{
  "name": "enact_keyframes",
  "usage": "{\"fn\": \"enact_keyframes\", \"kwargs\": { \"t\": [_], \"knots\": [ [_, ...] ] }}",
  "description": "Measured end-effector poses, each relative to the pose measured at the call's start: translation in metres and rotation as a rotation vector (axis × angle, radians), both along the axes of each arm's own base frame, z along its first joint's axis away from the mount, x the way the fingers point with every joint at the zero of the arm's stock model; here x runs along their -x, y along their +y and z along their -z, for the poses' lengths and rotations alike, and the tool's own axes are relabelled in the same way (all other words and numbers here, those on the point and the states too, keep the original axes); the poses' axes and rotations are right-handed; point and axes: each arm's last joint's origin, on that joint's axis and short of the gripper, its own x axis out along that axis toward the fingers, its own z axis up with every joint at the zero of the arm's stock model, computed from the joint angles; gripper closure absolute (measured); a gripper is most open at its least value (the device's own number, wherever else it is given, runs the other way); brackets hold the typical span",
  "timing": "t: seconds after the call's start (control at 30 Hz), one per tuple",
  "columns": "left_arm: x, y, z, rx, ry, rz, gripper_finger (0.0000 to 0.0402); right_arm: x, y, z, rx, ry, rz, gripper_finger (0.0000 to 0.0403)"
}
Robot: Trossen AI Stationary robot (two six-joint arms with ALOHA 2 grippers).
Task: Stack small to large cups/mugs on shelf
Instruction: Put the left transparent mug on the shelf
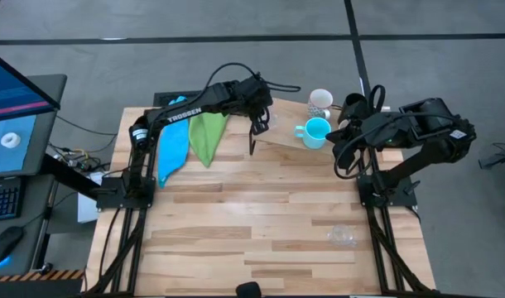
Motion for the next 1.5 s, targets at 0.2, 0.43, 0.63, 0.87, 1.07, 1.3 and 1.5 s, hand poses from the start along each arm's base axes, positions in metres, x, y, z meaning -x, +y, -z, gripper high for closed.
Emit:
{"fn": "enact_keyframes", "kwargs": {
  "t": [0.2,0.43,0.63,0.87,1.07,1.3,1.5],
  "knots": [
    [0.0,0.001,0.0,-0.003,-0.003,-0.007,0.0365,0.0,0.0,0.0,0.001,0.001,-0.001,0.036],
    [-0.002,0.002,-0.003,-0.026,-0.032,-0.017,0.0313,0.0,0.0,0.0,0.001,0.001,-0.001,0.036],
    [-0.007,0.004,-0.008,-0.056,-0.107,-0.018,0.0294,0.0,0.0,0.0,0.001,0.001,-0.001,0.036],
    [-0.001,0.002,-0.038,-0.058,-0.154,-0.021,0.0278,0.0,0.0,0.0,0.001,0.001,-0.002,0.036],
    [0.042,-0.02,-0.103,0.031,-0.278,0.059,0.0339,0.0,0.0,0.0,0.017,0.011,-0.016,0.036],
    [0.084,-0.039,-0.091,0.307,-0.195,0.011,0.0399,0.0,0.0,0.0,0.035,0.019,-0.033,0.036],
    [0.068,-0.042,-0.037,0.41,-0.174,0.025,0.0401,0.0,0.0,0.0,0.039,0.021,-0.037,0.036]
  ]
}}
